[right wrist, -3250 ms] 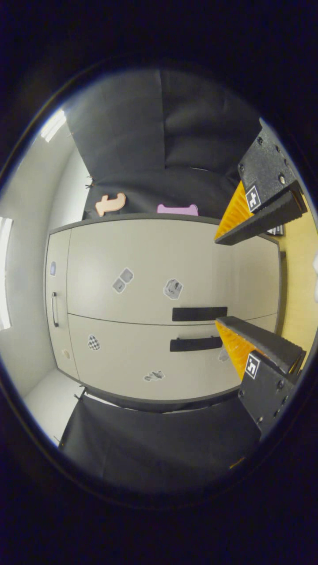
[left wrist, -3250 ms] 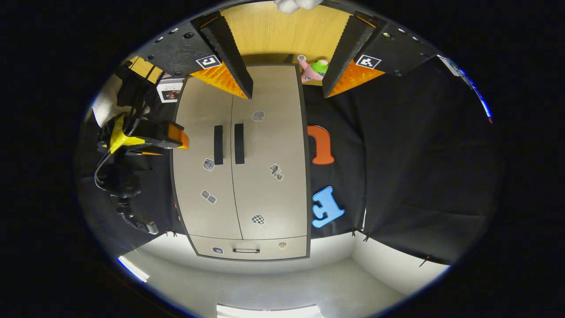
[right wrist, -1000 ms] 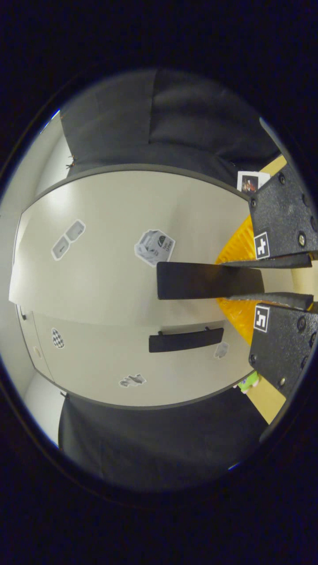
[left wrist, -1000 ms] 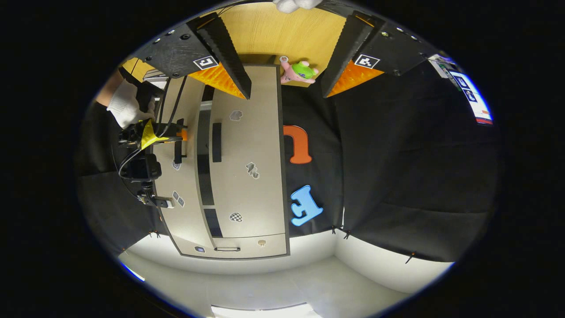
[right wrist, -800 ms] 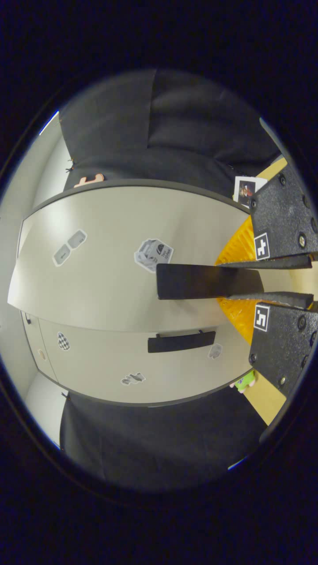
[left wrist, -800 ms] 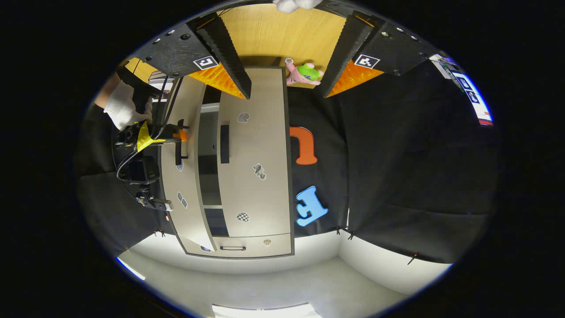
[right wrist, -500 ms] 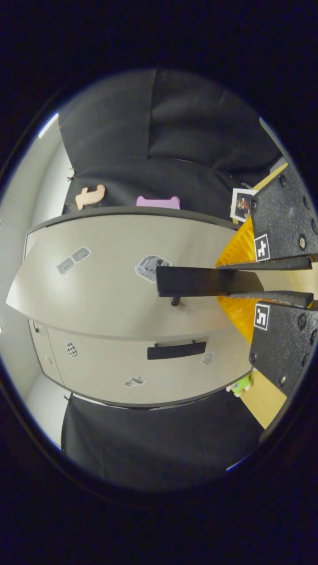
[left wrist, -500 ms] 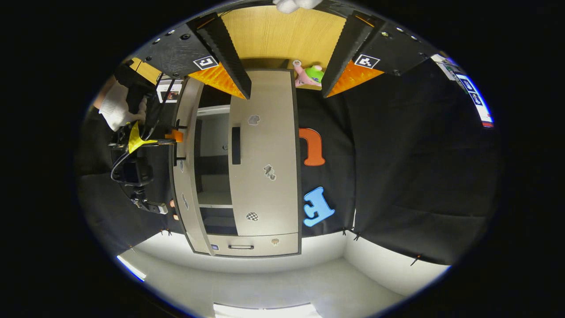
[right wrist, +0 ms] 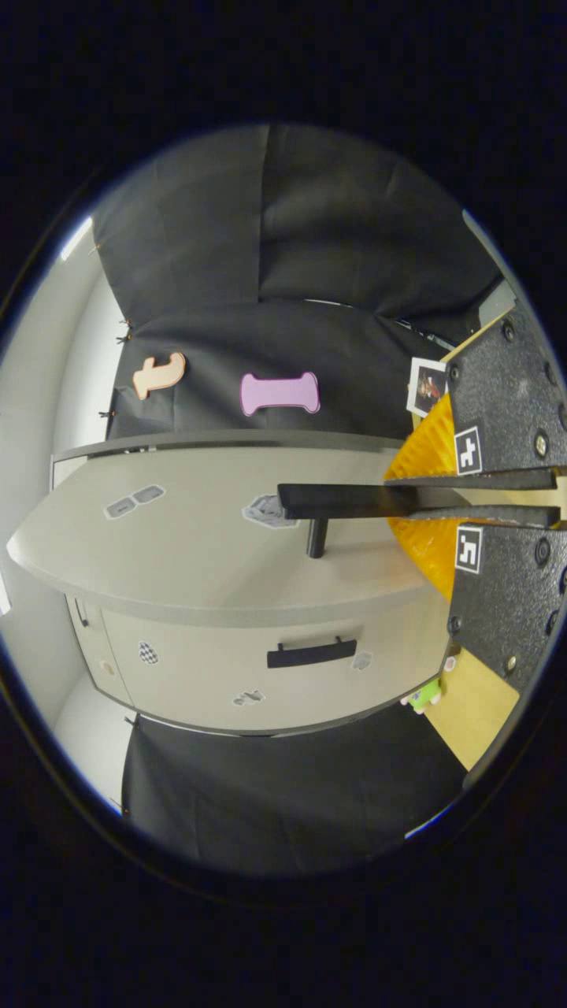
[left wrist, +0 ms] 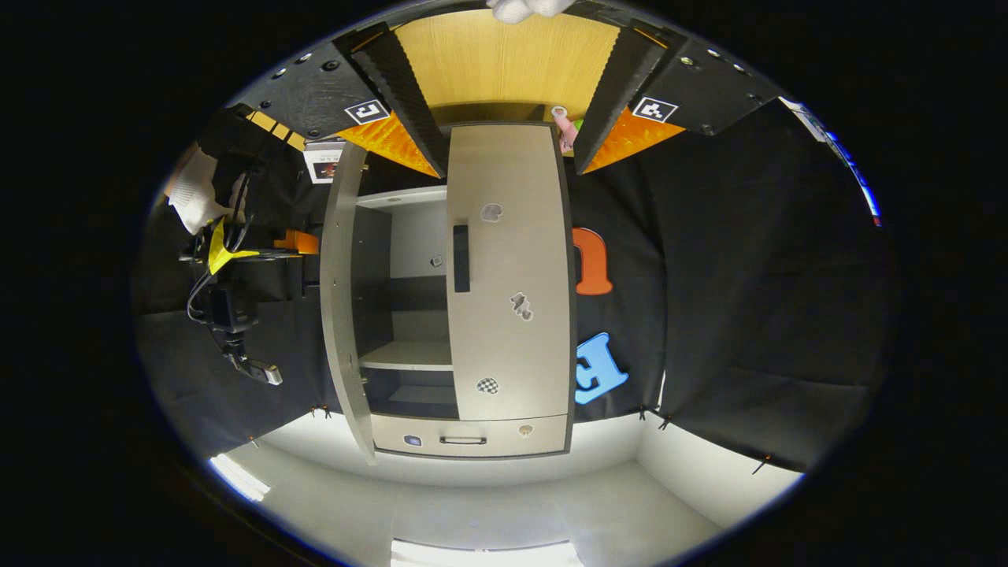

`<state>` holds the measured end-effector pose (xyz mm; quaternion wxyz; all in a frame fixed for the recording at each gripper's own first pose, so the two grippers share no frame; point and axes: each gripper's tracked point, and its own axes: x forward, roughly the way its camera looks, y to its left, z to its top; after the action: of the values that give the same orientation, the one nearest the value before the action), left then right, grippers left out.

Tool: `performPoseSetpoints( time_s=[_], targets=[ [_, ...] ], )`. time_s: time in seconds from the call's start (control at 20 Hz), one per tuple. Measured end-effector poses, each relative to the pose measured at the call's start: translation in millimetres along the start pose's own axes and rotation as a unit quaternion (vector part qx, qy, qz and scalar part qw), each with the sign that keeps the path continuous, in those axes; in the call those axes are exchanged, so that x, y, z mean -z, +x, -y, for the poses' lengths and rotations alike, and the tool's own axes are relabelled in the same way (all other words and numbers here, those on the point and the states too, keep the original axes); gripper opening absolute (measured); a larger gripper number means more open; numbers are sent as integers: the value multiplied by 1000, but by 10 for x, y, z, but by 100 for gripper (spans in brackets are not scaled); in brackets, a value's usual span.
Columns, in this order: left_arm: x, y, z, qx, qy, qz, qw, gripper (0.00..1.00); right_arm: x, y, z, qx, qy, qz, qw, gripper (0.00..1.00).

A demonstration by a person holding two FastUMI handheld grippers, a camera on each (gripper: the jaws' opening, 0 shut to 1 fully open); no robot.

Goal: Open the right door of the double-door shoe cabinet with the right hand, and open the left door with the left hand.

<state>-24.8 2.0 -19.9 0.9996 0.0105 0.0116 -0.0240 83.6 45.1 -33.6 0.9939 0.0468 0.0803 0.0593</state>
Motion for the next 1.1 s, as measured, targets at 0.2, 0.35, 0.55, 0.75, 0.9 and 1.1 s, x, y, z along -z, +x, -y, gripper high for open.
performPoseSetpoints(
  time_s=[0.2,0.35,0.55,0.75,0.9,1.1],
  targets=[
    [-106,135,358,14,1,11,1000,96,-2,-56,296,-5,-9,-7,1000,6],
    [-171,242,617,22,-6,15,1000,96,-17,-41,615,-1,-17,-6,1000,4],
    [-161,306,899,24,-11,9,1000,96,-70,5,896,-19,10,-3,1000,3],
    [-143,349,983,13,-13,2,1000,96,-164,4,892,-26,-10,3,1000,1],
    [-146,372,958,5,-14,-1,1000,96,-163,15,874,-31,-4,5,1000,3],
    [-118,405,898,1,-11,-3,1000,96,-167,5,880,-25,-1,7,1000,4]
  ],
)
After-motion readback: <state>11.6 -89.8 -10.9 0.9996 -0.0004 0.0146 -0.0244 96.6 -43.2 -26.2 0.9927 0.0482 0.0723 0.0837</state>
